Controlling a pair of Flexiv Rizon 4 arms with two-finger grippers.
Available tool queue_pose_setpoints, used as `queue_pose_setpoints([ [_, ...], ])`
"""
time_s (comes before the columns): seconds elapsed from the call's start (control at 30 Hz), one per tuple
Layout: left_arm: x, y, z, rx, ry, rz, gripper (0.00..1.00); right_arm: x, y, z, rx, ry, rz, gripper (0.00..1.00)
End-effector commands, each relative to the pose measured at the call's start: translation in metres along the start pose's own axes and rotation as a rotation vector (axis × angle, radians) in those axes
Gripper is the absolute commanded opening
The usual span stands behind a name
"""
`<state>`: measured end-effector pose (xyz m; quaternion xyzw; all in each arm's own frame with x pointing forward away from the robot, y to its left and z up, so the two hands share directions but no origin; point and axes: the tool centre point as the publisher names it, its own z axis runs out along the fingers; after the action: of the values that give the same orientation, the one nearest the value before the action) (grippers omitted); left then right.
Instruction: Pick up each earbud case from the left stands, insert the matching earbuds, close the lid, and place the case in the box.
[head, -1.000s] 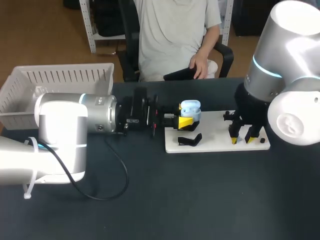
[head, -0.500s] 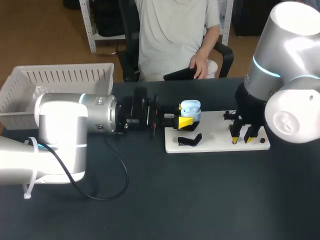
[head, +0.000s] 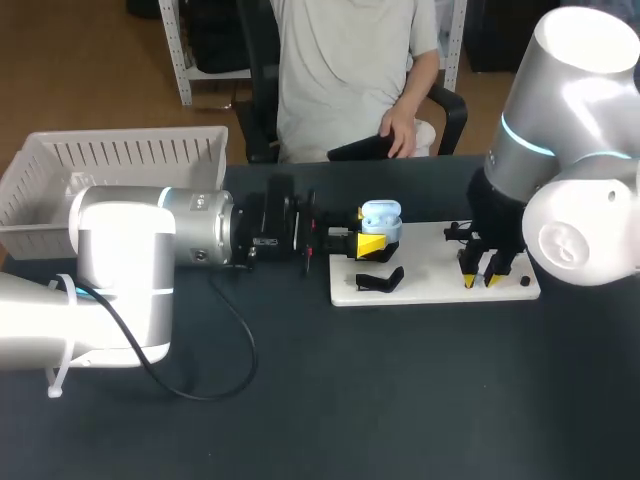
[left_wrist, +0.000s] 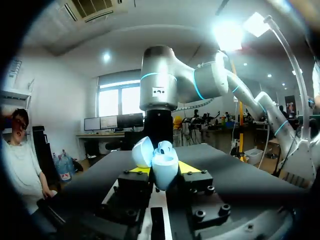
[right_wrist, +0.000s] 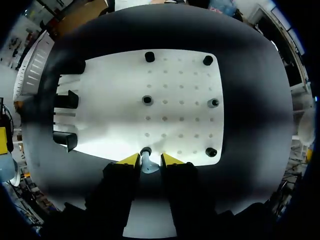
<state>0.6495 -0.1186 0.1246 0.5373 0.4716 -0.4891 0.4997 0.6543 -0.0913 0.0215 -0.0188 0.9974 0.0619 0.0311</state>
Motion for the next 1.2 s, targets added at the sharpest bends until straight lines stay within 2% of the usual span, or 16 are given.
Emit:
queue_pose_setpoints([
  [0.03,0.000,-0.002,0.001,-0.010,-0.001,0.004,0.00,0.000,0.000,0.000,0.001,0.000,0.003,0.22],
  [0.33,0.000,-0.002,0.001,-0.010,-0.001,0.004,0.00,0.001,0.000,-0.001,0.005,-0.006,0.008,0.15],
  [0.4,0.000,-0.002,0.001,-0.010,-0.001,0.004,0.00,0.001,0.000,-0.002,0.005,-0.007,0.009,0.11],
  [0.43,0.000,-0.002,0.001,-0.010,-0.001,0.004,0.00,0.001,0.000,-0.003,0.005,-0.008,0.010,0.03],
  [0.47,0.000,-0.002,0.001,-0.010,-0.001,0.004,0.00,0.002,0.000,-0.003,0.006,-0.008,0.010,0.00],
  [0.9,0.000,-0.002,0.001,-0.010,-0.001,0.004,0.00,0.012,0.001,-0.023,0.014,-0.023,0.015,0.00],
  [1.2,0.000,-0.002,0.001,-0.010,-0.001,0.004,0.00,0.025,0.003,-0.053,0.048,-0.032,0.025,0.00],
])
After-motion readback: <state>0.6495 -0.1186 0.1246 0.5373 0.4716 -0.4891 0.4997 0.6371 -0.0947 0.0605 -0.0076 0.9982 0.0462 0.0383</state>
